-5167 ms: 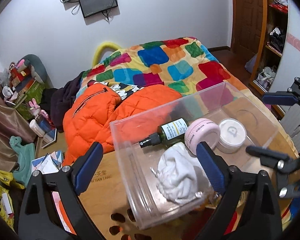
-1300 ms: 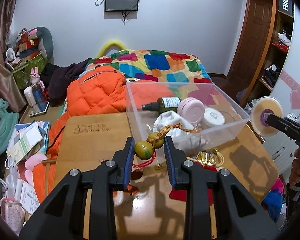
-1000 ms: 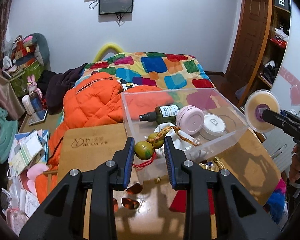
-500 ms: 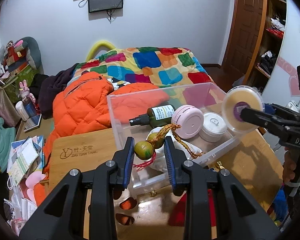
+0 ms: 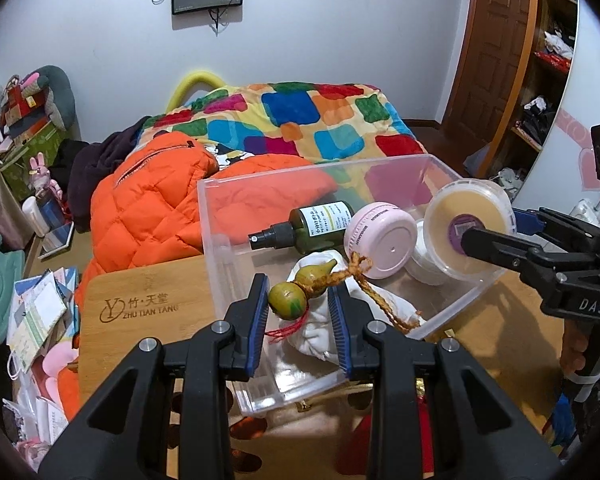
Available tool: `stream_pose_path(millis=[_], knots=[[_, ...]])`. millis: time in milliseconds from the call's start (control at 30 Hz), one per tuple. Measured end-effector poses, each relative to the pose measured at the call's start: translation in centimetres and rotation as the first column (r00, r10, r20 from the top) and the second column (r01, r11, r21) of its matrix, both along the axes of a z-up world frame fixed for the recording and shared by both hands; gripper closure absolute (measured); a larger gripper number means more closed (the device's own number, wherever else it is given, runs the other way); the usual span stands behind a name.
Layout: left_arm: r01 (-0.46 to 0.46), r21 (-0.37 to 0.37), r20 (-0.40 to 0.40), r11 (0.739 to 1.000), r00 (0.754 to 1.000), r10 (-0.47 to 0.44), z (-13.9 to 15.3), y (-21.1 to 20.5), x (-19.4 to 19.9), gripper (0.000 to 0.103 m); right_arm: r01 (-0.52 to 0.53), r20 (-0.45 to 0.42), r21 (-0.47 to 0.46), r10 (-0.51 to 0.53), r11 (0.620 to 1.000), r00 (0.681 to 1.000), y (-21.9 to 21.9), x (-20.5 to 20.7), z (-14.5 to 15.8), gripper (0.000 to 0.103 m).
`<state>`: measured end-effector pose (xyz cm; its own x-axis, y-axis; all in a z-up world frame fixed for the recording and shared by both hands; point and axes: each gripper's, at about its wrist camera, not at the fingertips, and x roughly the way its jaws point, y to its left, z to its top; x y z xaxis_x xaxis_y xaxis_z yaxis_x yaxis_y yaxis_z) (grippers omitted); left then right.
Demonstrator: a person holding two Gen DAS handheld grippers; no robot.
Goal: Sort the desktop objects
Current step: 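Lower the ornament into the box and open the left tool while the right releases the cream jar inside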
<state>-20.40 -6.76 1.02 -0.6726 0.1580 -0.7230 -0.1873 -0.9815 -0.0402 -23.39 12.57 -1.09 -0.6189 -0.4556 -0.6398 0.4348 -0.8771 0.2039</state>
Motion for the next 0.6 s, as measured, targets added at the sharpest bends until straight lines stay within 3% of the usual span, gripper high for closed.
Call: stream_pose_path(millis=[600], knots=[[0.02, -0.071, -0.011, 0.997, 1.0, -0.021, -0.7, 1.7, -0.6, 0.072, 0.002, 0.03, 0.07, -0.004, 0.998, 1.0, -1.5, -0.2, -1.6, 0.038]])
